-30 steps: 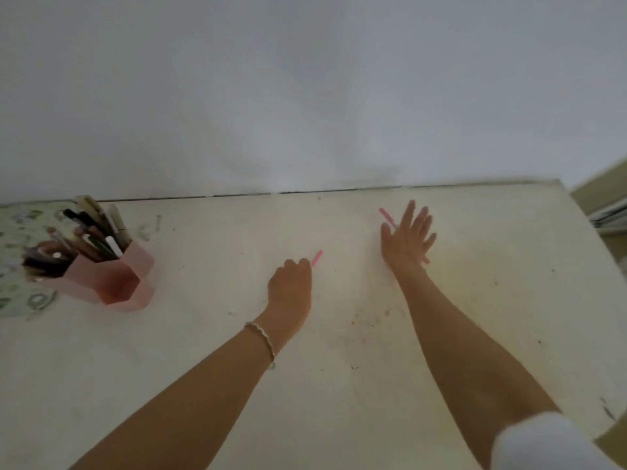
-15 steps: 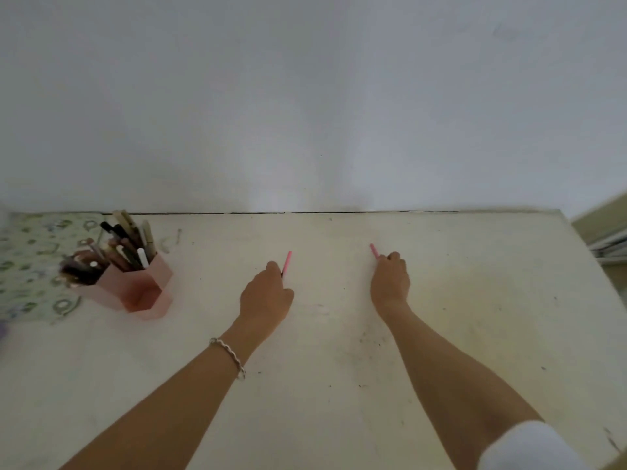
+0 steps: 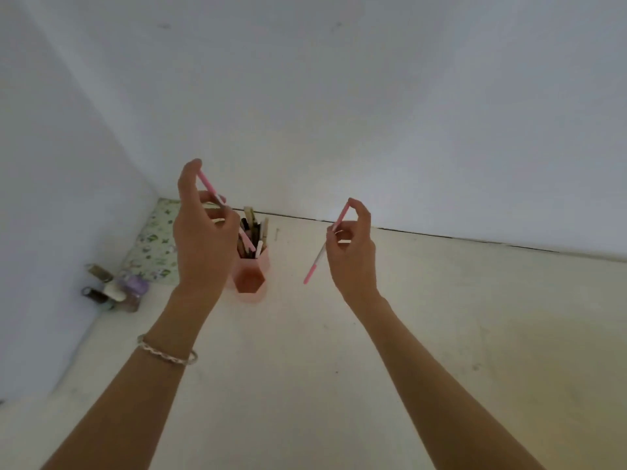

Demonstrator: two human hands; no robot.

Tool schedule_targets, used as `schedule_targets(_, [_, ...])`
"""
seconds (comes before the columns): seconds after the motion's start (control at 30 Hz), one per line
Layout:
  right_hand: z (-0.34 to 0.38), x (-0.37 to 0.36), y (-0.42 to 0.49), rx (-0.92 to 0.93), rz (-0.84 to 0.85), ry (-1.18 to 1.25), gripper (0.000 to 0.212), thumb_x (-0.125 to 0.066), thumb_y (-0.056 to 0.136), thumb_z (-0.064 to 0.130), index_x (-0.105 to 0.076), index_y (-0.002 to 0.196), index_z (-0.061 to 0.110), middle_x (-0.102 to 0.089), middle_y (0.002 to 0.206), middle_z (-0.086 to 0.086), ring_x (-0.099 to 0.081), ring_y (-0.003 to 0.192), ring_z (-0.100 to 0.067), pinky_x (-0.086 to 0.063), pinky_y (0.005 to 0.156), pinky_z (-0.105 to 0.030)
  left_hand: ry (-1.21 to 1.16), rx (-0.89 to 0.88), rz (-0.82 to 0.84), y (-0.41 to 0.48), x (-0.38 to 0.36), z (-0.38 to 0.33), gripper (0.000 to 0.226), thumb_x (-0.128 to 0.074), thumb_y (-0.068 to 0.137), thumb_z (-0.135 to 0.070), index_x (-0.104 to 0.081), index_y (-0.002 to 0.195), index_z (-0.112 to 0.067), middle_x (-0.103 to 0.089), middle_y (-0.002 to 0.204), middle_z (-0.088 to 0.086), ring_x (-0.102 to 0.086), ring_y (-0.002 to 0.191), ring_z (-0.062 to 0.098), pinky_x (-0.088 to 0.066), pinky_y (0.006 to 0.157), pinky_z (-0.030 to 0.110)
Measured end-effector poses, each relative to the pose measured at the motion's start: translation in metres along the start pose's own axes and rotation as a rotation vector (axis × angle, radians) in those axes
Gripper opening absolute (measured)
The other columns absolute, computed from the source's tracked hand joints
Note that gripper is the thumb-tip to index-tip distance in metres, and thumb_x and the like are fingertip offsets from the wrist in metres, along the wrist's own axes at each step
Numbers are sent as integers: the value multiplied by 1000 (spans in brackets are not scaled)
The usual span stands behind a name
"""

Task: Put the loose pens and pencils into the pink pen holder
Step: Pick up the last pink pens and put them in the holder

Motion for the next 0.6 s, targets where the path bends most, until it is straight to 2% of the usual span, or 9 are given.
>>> schedule_targets(0.07, [16, -14, -2, 33, -38, 80, 53, -56, 93, 6, -34, 135, 29, -62, 91, -1, -63, 77, -6, -53, 67, -14, 11, -5, -27, 2, 6, 11, 66, -62, 91, -7, -29, 140, -38, -63, 97, -5, -68, 74, 1, -54, 62, 12])
schedule_targets(0.13, [27, -24, -5, 56, -83, 138, 54, -57, 93, 6, -34, 135, 31, -61, 94, 4, -63, 83, -7, -54, 73, -16, 115, -53, 32, -1, -1, 18, 56, -60, 94, -7, -35, 139, -29, -64, 99, -3, -66, 78, 6, -53, 69, 18])
schedule_targets(0.2, [35, -32, -7, 74, -104, 182, 54, -58, 93, 8, -35, 134, 33, -61, 94, 9, -64, 86, -7, -54, 76, -15, 299, -181, 135, -11, -15, 24, 35, -63, 92, -5, -55, 124, -15, -68, 101, 6, -66, 91, 23, -50, 83, 33])
schedule_targets(0.27, [39, -39, -7, 92, -103, 210, 54, -59, 92, 8, -35, 133, 34, -61, 94, 10, -64, 88, -10, -55, 79, -18, 540, -319, 142, -22, -21, 31, 12, -69, 89, -10, -71, 101, -10, -69, 113, 11, -60, 113, 34, -39, 98, 42])
schedule_targets(0.33, [44, -44, -5, 125, -107, 234, 55, -60, 92, 8, -36, 132, 37, -61, 95, 10, -65, 88, -12, -55, 79, -18, 597, -320, 43, -23, -11, 39, 19, -65, 91, -18, -73, 106, -10, -65, 125, 12, -53, 123, 36, -36, 105, 46])
schedule_targets(0.4, [49, -52, -1, 171, -118, 254, 55, -60, 91, 8, -36, 131, 37, -61, 96, 9, -66, 89, -12, -53, 79, -17, 538, -287, -27, -18, 3, 45, 31, -53, 94, -20, -65, 120, -7, -61, 127, 14, -51, 123, 36, -36, 105, 46])
schedule_targets(0.47, [50, -62, 2, 220, -101, 219, 53, -59, 92, 8, -35, 132, 34, -60, 97, 7, -64, 89, -9, -53, 81, -18, 493, -261, -24, -14, 11, 48, 35, -47, 93, -17, -60, 123, -5, -61, 123, 14, -52, 119, 35, -37, 103, 44])
schedule_targets(0.53, [46, -76, 0, 268, -12, 116, 48, -56, 94, 6, -37, 129, 31, -58, 95, 8, -61, 86, -7, -54, 82, -24, 467, -221, 2, -12, 14, 49, 33, -49, 91, -12, -59, 122, -6, -60, 122, 13, -52, 116, 34, -37, 100, 43])
schedule_targets(0.6, [37, -92, -8, 350, 108, -71, 32, -54, 95, 7, -49, 122, 21, -58, 97, 5, -58, 90, -12, -53, 85, -37, 435, -166, 24, -12, 15, 51, 33, -53, 90, -7, -58, 123, -6, -60, 123, 12, -52, 116, 32, -38, 98, 43])
Point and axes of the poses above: each hand's wrist, its own y-axis towards the middle knuckle, its own x-axis out of the back of the hand, z = x × y, the point moved 5 cm from there along y, towards the middle knuckle
